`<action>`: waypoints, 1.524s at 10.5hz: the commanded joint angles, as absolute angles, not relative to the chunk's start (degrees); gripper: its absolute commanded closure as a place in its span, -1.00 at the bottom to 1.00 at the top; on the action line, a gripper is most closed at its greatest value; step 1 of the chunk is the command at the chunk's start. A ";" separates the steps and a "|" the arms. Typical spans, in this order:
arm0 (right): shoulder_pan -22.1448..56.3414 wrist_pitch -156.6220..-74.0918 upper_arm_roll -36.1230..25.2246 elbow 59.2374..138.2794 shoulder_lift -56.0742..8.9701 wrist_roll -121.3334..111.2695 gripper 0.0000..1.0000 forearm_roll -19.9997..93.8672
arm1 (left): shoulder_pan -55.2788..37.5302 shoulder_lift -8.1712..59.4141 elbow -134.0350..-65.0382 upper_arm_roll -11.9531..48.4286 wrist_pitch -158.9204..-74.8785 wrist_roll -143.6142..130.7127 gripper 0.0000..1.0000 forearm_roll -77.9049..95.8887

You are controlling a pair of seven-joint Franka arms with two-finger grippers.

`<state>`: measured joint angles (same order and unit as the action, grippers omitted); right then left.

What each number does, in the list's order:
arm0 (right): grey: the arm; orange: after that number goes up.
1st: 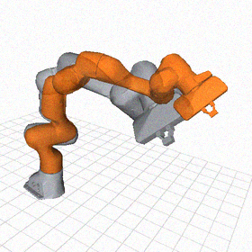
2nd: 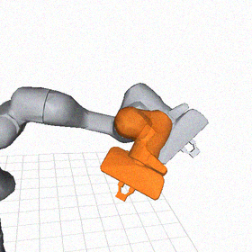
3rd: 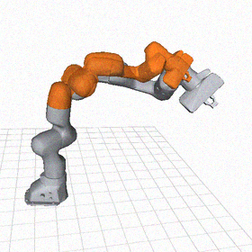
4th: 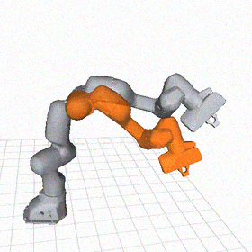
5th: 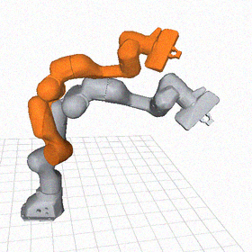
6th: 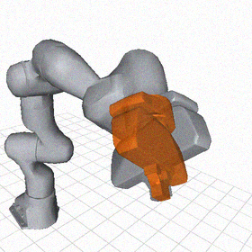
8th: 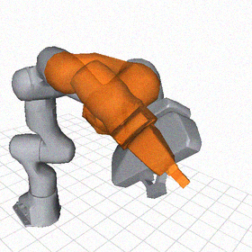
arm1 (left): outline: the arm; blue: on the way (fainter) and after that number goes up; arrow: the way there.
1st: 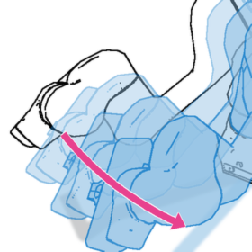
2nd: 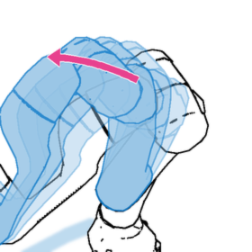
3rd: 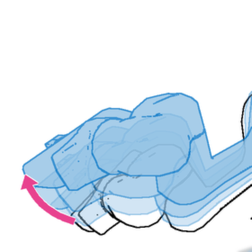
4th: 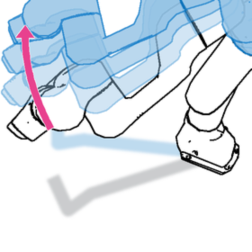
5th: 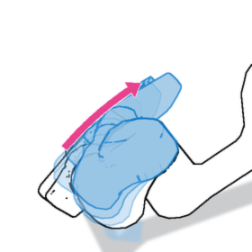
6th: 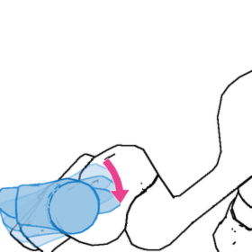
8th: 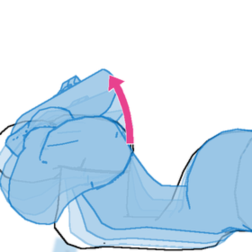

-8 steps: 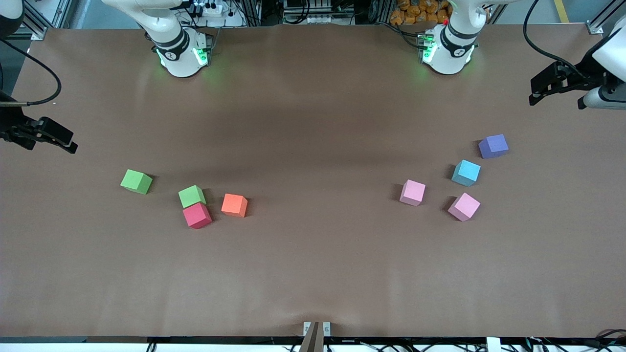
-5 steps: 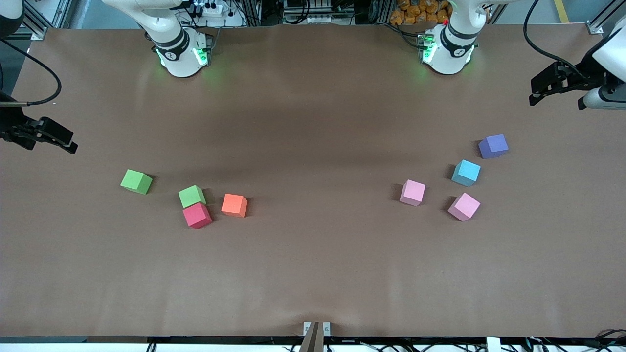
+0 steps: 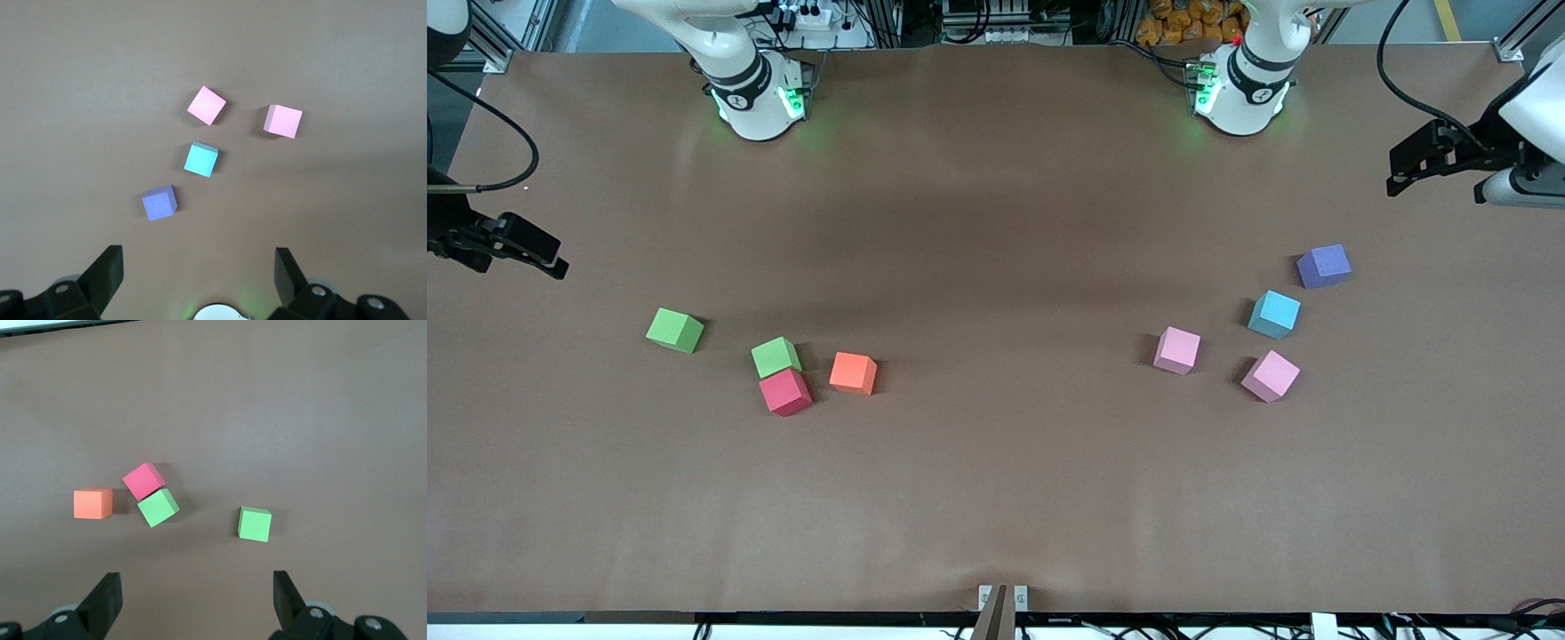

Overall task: Arrange blocks into number 1
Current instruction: 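Reach the right gripper to the magenta cube while the left gripper reaches a pink cube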

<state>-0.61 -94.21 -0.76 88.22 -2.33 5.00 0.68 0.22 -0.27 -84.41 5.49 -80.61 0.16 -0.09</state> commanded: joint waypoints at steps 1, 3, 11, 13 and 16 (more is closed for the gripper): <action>-0.44 -93.43 -0.70 86.84 -2.99 4.92 -1.00 0.09 | 0.97 4.80 -84.37 5.45 -81.90 0.71 -1.00 0.79; -0.44 -93.43 -0.62 86.84 -2.99 5.01 -1.00 0.09 | 0.97 8.42 -85.25 5.45 -84.19 0.62 -1.00 0.62; 0.79 -94.04 -0.53 86.92 -3.86 5.01 -1.00 0.44 | -4.64 20.12 -94.22 5.98 -105.28 -4.47 -1.00 0.53; 1.32 -94.39 -0.61 86.84 -4.48 5.10 -1.00 1.14 | -5.10 21.88 -95.27 5.89 -107.22 -6.58 -1.00 0.62; 1.32 -96.23 -0.53 86.92 -5.45 5.10 -1.00 1.14 | -3.17 25.66 -95.36 5.71 -111.70 -15.90 -1.00 0.53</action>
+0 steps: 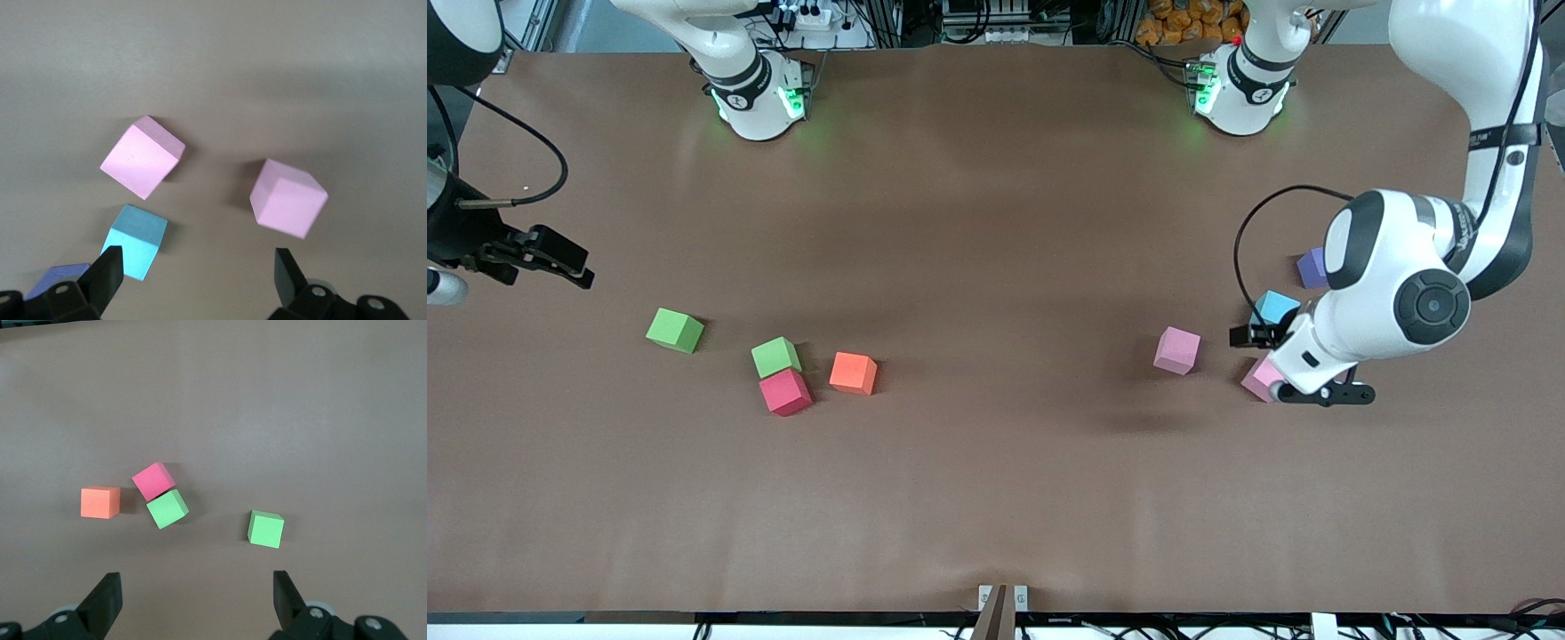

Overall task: Arrange blocks into number 1
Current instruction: 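Reach the right gripper to the magenta cube while the left gripper reaches a pink cube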

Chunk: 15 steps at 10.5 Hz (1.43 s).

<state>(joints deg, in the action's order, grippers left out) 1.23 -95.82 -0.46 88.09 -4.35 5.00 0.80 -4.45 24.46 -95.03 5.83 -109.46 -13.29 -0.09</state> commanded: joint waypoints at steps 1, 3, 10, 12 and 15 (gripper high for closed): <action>1.41 -97.72 -0.53 87.18 -6.15 5.01 -1.00 1.14 | -1.68 26.01 -96.67 5.71 -113.36 -16.08 -1.00 0.61; 2.10 -99.40 -0.62 87.45 -7.20 5.01 -1.00 1.14 | -1.49 25.14 -103.41 5.36 -120.98 -21.32 -1.00 0.53; 4.12 -104.68 -0.53 89.47 -10.80 4.75 -1.00 1.14 | 0.53 23.55 -118.56 5.27 -141.68 -39.96 -1.00 -1.74; 5.62 -107.21 -0.53 89.47 -12.73 0.65 -1.00 1.14 | 0.53 24.34 -118.74 5.27 -142.29 -45.85 -1.00 -5.61; 6.85 -113.27 -0.53 90.70 -17.21 -8.78 -1.00 1.14 | 0.26 27.24 -116.73 5.27 -145.02 -51.23 -1.00 -7.47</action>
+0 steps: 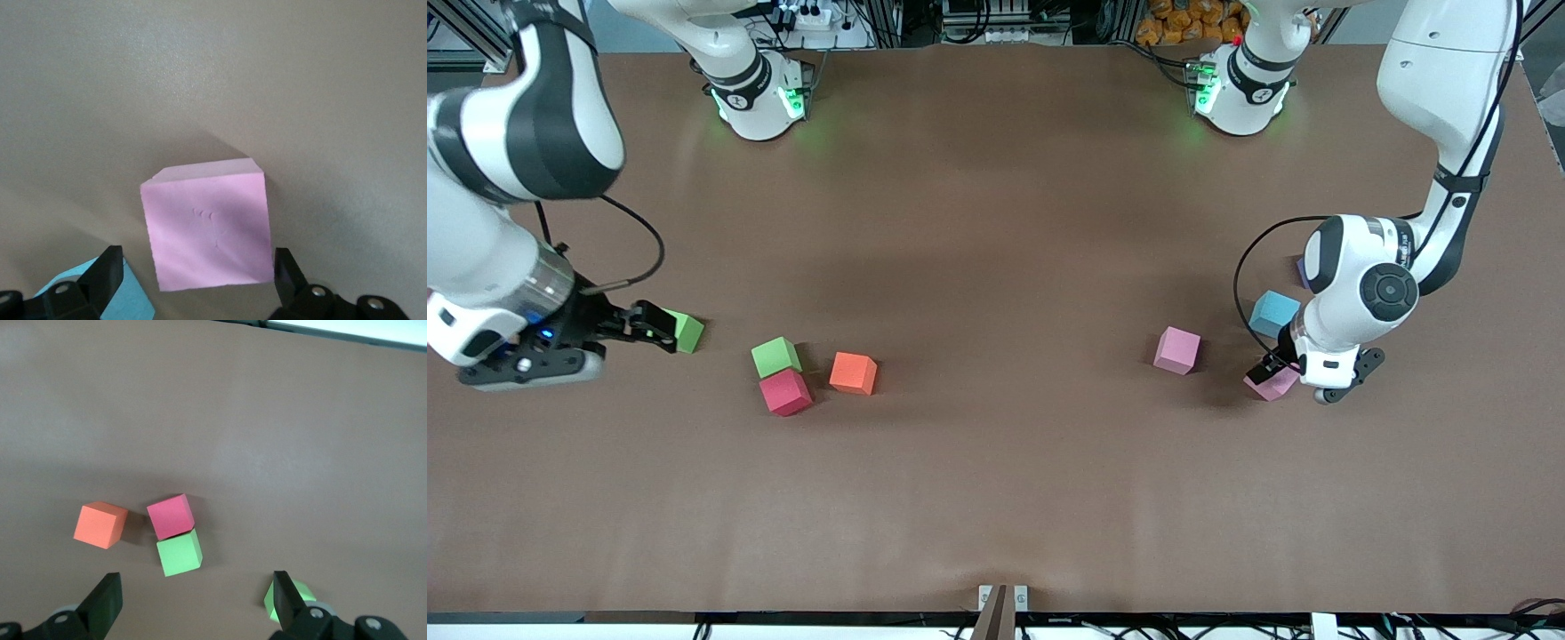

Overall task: Arrange blocks into number 1
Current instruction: 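Grasp the pink cube with the left gripper while the right gripper grasps magenta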

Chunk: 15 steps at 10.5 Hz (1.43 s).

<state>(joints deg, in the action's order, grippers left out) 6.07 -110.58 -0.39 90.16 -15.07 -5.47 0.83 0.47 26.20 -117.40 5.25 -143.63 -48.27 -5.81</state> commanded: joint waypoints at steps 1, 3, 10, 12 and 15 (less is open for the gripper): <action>7.64 -115.73 -0.53 91.40 -18.97 -8.53 -1.00 1.23 | 0.35 27.94 -115.76 5.27 -145.02 -51.24 -1.00 -7.47; 8.79 -118.47 -0.44 91.76 -22.83 -8.26 -1.00 6.72 | 0.35 29.61 -114.70 5.27 -145.02 -51.15 -1.00 -7.47; 10.71 -124.88 -0.62 97.29 -27.06 -8.53 -1.00 6.19 | 0.44 31.20 -113.99 4.13 -144.58 -50.89 1.00 -15.38; 11.51 -126.91 -0.62 97.30 -29.34 -9.05 -1.00 4.84 | 0.18 29.37 -113.99 4.13 -143.71 -49.06 1.00 -15.82; 11.95 -131.99 -0.62 97.29 -32.95 -8.96 -1.00 2.99 | 0.00 24.45 -113.91 7.80 -138.10 -47.02 1.00 -15.73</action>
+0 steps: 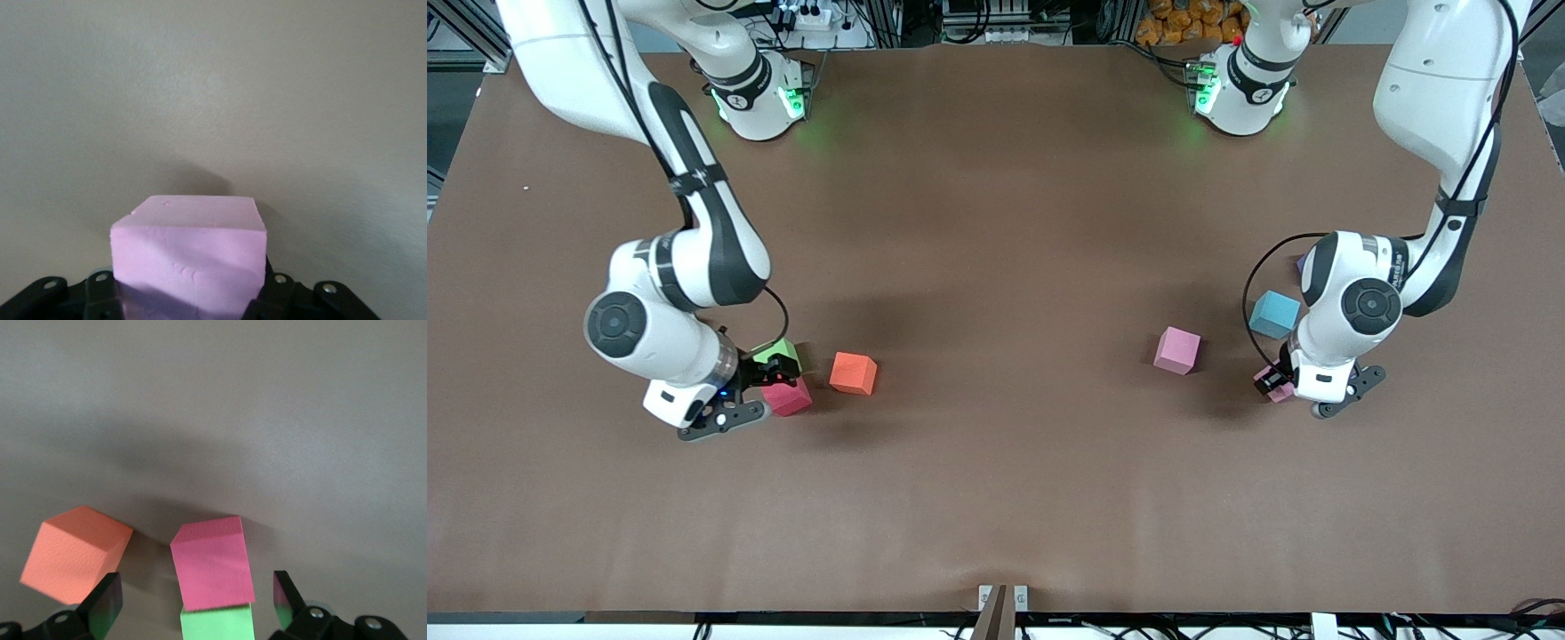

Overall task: Arrange blocks into number 1
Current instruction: 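Carry the pink cube to mid-table with the left gripper and release it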

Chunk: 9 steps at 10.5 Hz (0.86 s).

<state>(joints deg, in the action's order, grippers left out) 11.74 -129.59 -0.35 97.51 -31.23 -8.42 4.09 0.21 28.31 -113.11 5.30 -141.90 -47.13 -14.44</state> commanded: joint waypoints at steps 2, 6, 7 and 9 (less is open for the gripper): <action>11.95 -133.33 -0.62 97.21 -33.92 -9.05 -1.00 2.90 | 0.00 21.81 -113.91 12.98 -132.66 -47.28 1.00 -14.95; 11.95 -133.77 -0.62 97.21 -34.54 -9.14 -1.00 2.81 | 0.09 18.81 -114.17 29.04 -124.38 -51.39 1.00 -9.06; 12.13 -134.12 -0.62 97.29 -35.06 -9.23 -1.00 2.64 | -0.09 19.16 -114.08 33.18 -124.28 -54.37 1.00 -9.14; 12.22 -134.47 -0.62 97.29 -35.86 -9.14 -1.00 2.46 | -1.49 20.91 -113.91 38.65 -124.36 -55.46 1.00 -9.14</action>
<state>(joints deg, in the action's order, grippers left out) 11.84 -133.59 -0.42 97.51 -34.94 -8.77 3.33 -1.21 20.57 -113.37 36.04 -124.80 -54.80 -9.90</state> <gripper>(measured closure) 0.000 0.352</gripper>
